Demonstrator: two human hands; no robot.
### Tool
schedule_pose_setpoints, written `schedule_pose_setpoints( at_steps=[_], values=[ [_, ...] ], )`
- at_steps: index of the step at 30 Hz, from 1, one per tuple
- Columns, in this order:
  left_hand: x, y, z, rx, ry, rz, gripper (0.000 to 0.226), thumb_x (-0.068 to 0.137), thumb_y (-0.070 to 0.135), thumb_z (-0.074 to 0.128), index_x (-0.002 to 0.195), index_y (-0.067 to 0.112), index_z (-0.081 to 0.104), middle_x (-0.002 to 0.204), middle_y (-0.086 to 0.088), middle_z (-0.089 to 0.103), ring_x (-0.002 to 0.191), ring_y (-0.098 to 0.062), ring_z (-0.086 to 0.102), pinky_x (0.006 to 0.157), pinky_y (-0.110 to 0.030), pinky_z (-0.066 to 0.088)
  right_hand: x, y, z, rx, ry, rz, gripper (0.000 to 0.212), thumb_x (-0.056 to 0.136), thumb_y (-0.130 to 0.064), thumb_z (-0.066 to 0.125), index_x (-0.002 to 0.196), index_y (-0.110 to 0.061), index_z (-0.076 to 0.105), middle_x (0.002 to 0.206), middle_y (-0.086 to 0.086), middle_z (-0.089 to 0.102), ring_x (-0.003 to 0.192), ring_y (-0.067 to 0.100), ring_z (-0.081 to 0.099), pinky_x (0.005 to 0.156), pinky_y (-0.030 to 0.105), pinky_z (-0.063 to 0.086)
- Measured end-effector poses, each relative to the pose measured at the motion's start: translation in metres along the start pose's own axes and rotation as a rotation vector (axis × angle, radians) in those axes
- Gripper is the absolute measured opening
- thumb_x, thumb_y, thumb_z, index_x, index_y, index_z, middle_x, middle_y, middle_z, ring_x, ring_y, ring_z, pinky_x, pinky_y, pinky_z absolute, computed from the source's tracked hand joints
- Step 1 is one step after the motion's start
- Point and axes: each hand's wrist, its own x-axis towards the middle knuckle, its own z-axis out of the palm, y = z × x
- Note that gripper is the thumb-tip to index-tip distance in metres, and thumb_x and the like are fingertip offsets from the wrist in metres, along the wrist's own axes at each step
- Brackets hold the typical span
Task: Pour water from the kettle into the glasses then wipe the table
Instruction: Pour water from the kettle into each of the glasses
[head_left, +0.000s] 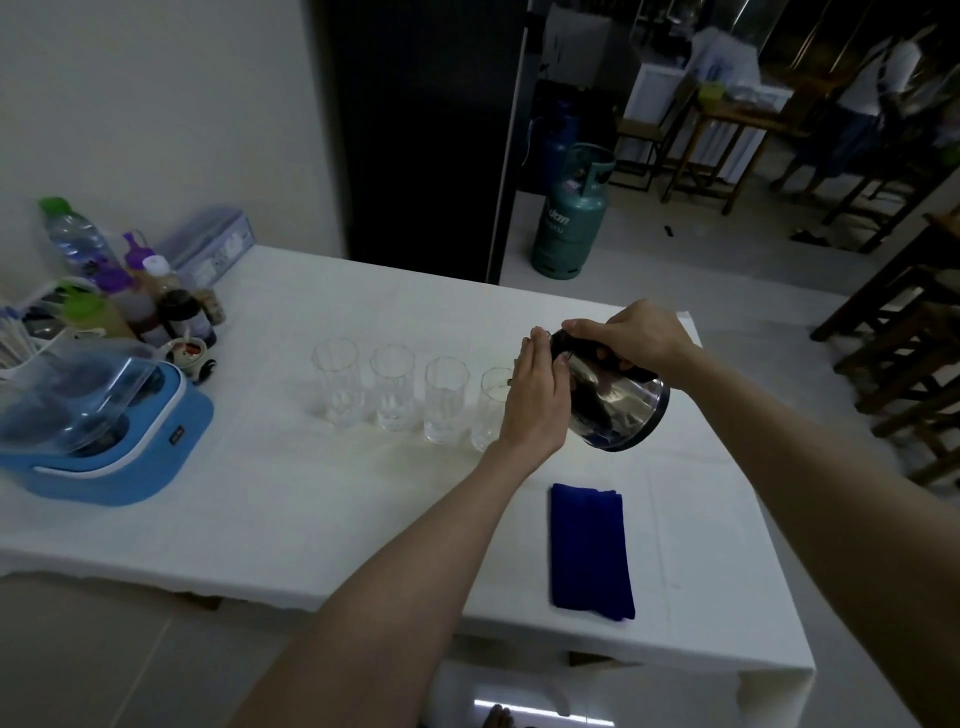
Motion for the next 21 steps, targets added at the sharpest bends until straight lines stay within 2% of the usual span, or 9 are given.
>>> schedule_pose_setpoints(
  at_steps=[10,14,21],
  values=[
    [-0.001,0.003,0.001,-0.007,0.006,0.011,0.054,0.105,0.036,0.021,0.154,0.016,0.008,0.163,-0.001,0.009,0.150,-0.015,0.004,0.122,-0.036,0.009,0.000,-0.003,-0.006,-0.067,0.022,-0.016,0.069,0.079,-0.069,0.062,0.076,-0.001,0.076,0.074,0.012,0.074,0.064,0.022,0.065,0.064,0.032,0.051],
    [-0.002,0.004,0.002,-0.011,0.015,0.013,0.055,0.105,0.037,0.021,0.154,0.016,0.008,0.163,-0.001,0.008,0.150,-0.015,0.004,0.122,-0.036,0.009,-0.003,-0.007,-0.009,-0.089,0.028,-0.022,0.067,0.080,-0.069,0.062,0.075,-0.004,0.077,0.065,0.006,0.069,0.055,0.015,0.059,0.052,0.024,0.042],
    [-0.006,0.007,0.002,-0.014,0.032,0.014,0.056,0.105,0.039,0.021,0.154,0.018,0.007,0.163,0.000,0.007,0.150,-0.015,0.004,0.122,-0.036,0.010,-0.007,-0.012,-0.013,-0.103,0.028,-0.035,0.064,0.081,-0.067,0.061,0.075,-0.005,0.076,0.059,0.000,0.064,0.054,0.013,0.057,0.050,0.023,0.038]
  ],
)
